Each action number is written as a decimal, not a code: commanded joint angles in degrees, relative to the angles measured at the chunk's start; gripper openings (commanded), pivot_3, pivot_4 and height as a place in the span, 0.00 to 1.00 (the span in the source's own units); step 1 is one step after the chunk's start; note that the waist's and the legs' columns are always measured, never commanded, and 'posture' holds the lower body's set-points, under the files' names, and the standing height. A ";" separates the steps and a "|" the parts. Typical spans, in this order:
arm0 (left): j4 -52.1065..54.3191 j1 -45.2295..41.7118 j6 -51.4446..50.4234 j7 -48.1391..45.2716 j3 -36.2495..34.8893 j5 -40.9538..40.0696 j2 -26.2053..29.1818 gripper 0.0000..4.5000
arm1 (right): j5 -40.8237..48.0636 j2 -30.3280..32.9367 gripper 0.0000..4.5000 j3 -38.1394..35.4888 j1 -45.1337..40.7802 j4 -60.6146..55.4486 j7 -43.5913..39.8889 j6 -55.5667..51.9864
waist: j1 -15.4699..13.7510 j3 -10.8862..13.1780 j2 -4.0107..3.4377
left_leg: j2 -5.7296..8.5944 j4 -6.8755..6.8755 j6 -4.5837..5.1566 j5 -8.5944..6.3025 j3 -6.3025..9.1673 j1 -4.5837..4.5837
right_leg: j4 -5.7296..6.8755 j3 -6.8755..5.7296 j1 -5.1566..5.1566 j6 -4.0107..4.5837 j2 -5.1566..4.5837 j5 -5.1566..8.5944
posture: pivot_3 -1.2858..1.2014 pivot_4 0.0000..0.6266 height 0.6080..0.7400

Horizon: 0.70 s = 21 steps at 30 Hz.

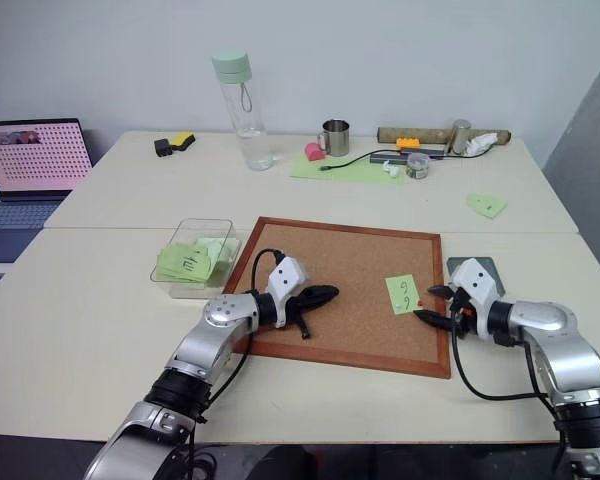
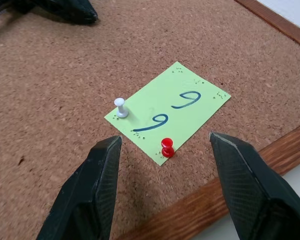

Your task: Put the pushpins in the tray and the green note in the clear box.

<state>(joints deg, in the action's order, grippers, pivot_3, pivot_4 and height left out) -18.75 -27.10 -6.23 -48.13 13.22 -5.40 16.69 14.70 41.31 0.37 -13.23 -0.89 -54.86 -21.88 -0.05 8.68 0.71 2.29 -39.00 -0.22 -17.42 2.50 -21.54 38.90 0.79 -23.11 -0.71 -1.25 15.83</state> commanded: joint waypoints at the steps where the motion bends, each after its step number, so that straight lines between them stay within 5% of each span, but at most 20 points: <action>1: -1.23 2.19 -1.87 -0.56 1.60 1.16 0.14 0.00 | -0.47 -0.58 0.65 -0.13 -1.82 1.24 0.05 2.66 | 0.01 0.00 0.00 | 0.00 0.00 0.00 0.00 -0.01 0.01 | 0.00 0.00 0.00 0.00 0.00 0.00 | 0.52 0.24 1.00; 16: -0.75 3.03 -2.31 -0.49 1.67 1.21 0.11 0.00 | 0.05 -1.54 0.03 -0.06 -1.97 4.29 -0.86 5.19 | 0.03 0.00 0.00 | 0.00 0.01 0.00 0.00 -0.01 0.01 | 0.00 0.00 0.00 0.00 0.00 0.00 | 0.52 0.24 1.00; 21: -0.67 3.39 -2.26 -0.45 1.73 1.38 0.23 0.00 | 2.84 -1.19 0.02 -1.90 -1.58 1.41 -2.16 4.12 | 0.02 0.00 -0.01 | 0.00 0.00 0.00 0.00 -0.01 0.01 | 0.00 0.00 0.00 0.00 0.00 0.00 | 0.52 0.24 1.00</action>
<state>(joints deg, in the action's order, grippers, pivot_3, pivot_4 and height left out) -17.51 -26.29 -7.03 -48.05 13.08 -5.35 16.77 15.04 39.41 1.11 -14.57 3.94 -56.02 -17.93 -0.02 8.68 0.70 2.29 -39.00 -0.22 -17.42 2.50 -21.54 38.90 0.80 -23.11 -0.71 -1.24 15.83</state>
